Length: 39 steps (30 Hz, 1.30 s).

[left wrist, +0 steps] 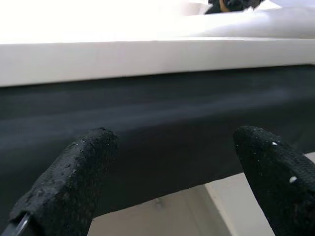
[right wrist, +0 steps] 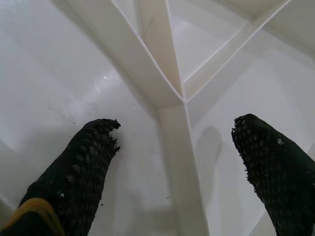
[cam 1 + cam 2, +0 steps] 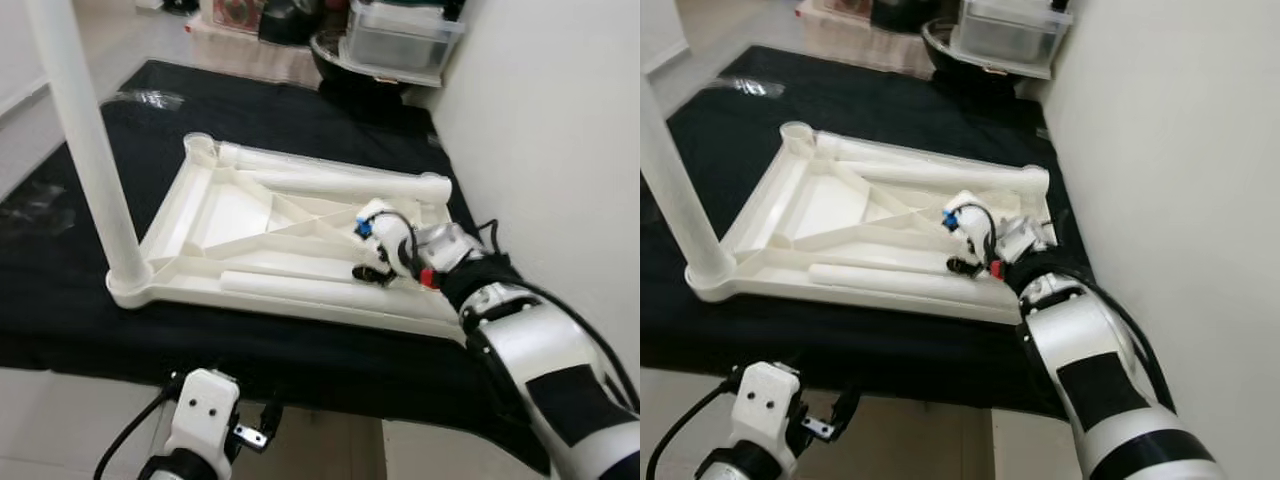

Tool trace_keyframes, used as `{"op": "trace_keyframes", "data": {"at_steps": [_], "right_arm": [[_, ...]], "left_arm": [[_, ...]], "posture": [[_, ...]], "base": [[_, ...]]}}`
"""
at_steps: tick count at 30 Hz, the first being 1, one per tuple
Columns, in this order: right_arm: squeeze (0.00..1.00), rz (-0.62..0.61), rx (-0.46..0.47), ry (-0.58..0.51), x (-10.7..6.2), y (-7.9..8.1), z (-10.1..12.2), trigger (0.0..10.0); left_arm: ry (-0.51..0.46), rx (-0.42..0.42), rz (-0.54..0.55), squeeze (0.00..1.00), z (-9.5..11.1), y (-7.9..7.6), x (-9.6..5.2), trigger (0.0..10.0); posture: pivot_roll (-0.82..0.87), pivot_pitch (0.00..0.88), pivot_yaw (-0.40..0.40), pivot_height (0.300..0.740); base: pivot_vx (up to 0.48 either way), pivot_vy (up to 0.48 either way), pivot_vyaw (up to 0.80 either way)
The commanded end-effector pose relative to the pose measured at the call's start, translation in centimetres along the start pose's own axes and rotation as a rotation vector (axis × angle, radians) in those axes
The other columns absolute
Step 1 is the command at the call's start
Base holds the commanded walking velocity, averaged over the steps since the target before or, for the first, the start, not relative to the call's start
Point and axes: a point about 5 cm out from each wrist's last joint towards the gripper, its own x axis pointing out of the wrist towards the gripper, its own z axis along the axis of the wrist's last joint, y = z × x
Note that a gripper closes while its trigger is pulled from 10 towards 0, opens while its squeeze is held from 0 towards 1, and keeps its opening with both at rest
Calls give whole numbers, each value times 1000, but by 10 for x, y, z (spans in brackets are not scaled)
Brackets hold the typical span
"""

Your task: Building children table

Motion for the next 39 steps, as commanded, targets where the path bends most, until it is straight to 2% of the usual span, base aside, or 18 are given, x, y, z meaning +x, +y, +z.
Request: {"op": "trace_keyframes", "data": {"at_steps": [1, 2, 3, 6, 7, 8, 10, 11, 12, 13, 14, 22, 29, 34, 36, 37, 38, 39], "right_arm": [[0, 12, -18, 47, 0, -1, -8, 10000], [0, 18, -27, 48, -1, -2, -6, 10000], [0, 18, -27, 48, -1, -2, -6, 10000], [0, 30, -57, 58, -4, -5, -5, 10000], [0, 30, -57, 58, -4, -5, -5, 10000], [0, 36, -72, 69, -4, -5, -5, 10000], [0, 45, -80, 76, -4, -4, -6, 10000], [0, 55, -92, 87, -3, -3, -8, 4902], [0, 63, -100, 96, -2, -2, -9, 2667], [0, 63, -100, 96, -2, -2, -9, 2667], [0, 68, -105, 102, -2, -1, -10, 0], [0, 127, -148, 118, 1, 7, -10, 0], [0, 170, -159, 69, 3, 19, 7, 0], [0, 219, -170, 23, 5, 35, 28, 0], [0, 266, -163, -10, 5, 52, 48, 0], [0, 266, -163, -10, 5, 52, 48, 0], [0, 281, -153, -19, 5, 62, 58, 0], [0, 281, -153, -19, 5, 62, 58, 0]], "left_arm": [[-33, 18, -16, 0, 10, -5, -6, 10000], [-69, 38, -16, 0, 20, -5, -10, 10000], [-69, 38, -16, 0, 20, -5, -10, 10000], [-215, 98, 63, 0, 56, 4, -3, 10000], [-215, 98, 63, 0, 56, 4, -3, 10000], [-257, 140, 85, 0, 67, 9, 1, 10000], [-264, 161, 91, 0, 69, 11, 1, 10000], [-259, 172, 96, 0, 69, 13, 1, 10000], [-246, 181, 99, 0, 67, 15, -1, 10000], [-246, 181, 99, 0, 67, 15, -1, 10000], [-236, 186, 100, 0, 66, 16, -2, 10000], [-160, 193, 74, 0, 53, 11, -8, 10000], [-146, 193, 61, 0, 51, 6, -7, 10000], [-149, 187, 60, 0, 50, 4, -5, 10000], [-154, 184, 52, 0, 49, 1, -2, 10000], [-154, 184, 52, 0, 49, 1, -2, 10000], [-156, 180, 47, 0, 50, -1, 0, 10000], [-156, 180, 47, 0, 50, -1, 0, 10000]], "posture": [[85, 219, -221, 740], [84, 228, -225, 740], [84, 228, -225, 740], [85, 249, -224, 740], [85, 249, -224, 740], [83, 254, -224, 740], [85, 257, -224, 740], [86, 263, -224, 740], [86, 263, -224, 740], [86, 263, -224, 740], [86, 263, -224, 740], [83, 262, -229, 740], [74, 264, -234, 740], [61, 262, -239, 740], [41, 259, -237, 740], [41, 259, -237, 740], [37, 258, -236, 740], [37, 258, -236, 740]], "base": [[0, 0, 0], [0, 0, 0], [0, 0, 0], [0, 0, 0], [0, 0, 0], [0, 0, 0], [0, 0, 0], [0, 0, 0], [0, 0, 0], [0, 0, 0], [0, 0, 0], [0, 0, 0], [0, 0, 0], [0, 0, 0], [0, 0, 0], [0, 0, 0], [0, 0, 0], [0, 0, 0]]}}
